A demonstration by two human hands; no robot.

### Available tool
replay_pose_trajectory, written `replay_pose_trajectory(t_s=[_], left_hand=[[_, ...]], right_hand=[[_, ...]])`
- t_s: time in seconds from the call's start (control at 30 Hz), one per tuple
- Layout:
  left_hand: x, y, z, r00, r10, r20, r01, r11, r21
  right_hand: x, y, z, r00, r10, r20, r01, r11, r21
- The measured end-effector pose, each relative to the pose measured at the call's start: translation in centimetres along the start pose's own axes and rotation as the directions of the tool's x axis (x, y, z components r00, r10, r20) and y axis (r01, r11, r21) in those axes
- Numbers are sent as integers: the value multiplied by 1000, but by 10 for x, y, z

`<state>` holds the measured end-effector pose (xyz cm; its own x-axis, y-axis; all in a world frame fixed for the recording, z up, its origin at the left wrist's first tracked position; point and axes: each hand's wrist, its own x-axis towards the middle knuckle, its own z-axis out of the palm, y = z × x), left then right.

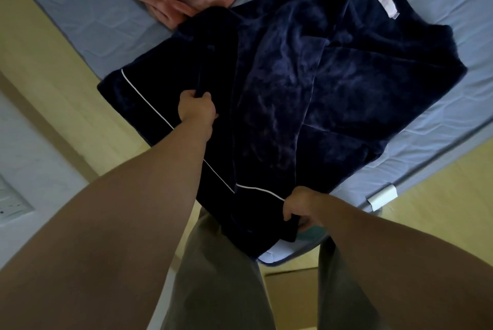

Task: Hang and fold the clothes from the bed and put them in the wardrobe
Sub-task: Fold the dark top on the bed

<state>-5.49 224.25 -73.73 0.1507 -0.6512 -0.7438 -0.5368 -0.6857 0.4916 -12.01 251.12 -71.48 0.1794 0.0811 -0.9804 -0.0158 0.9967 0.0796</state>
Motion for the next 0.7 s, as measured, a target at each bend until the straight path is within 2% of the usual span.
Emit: replay_pose_trajectory(t_s=[0.17, 0.27, 0.33, 0.4, 0.47, 0.5, 0.57, 0.63, 0.7], left_hand=[[-6, -9, 3, 996, -92, -4, 92, 988, 122], [-16, -12, 1, 984, -178, 25, 173, 976, 131], [-25, -18, 2, 976, -214, 37, 204, 960, 191], [-32, -23, 3, 987, -151, -55, 160, 951, 264], [-37, -22, 5, 985, 87, -150, -28, 933, 359], [-37, -19, 9, 963, 225, -146, -148, 900, 411], [-36, 0, 18, 913, 402, -68, -328, 824, 462], [-27, 27, 31, 892, 451, -10, -399, 800, 448], [-13, 57, 46, 884, 467, 28, -431, 789, 438]], right_hand=[[-2, -1, -8, 999, -2, 42, 10, 981, -192], [-7, -10, -24, 995, 15, 99, 5, 981, -192], [-10, -22, -39, 998, 7, 70, 6, 983, -181], [-11, -39, -58, 999, -19, -51, 13, 993, -119], [-12, -61, -84, 974, -59, -218, 62, 998, 7], [-14, -73, -101, 946, -89, -311, 112, 992, 56], [-21, -99, -138, 836, -168, -522, 252, 963, 94], [-33, -125, -177, 667, -237, -706, 412, 907, 85], [-49, -152, -209, 529, -241, -813, 546, 830, 110]])
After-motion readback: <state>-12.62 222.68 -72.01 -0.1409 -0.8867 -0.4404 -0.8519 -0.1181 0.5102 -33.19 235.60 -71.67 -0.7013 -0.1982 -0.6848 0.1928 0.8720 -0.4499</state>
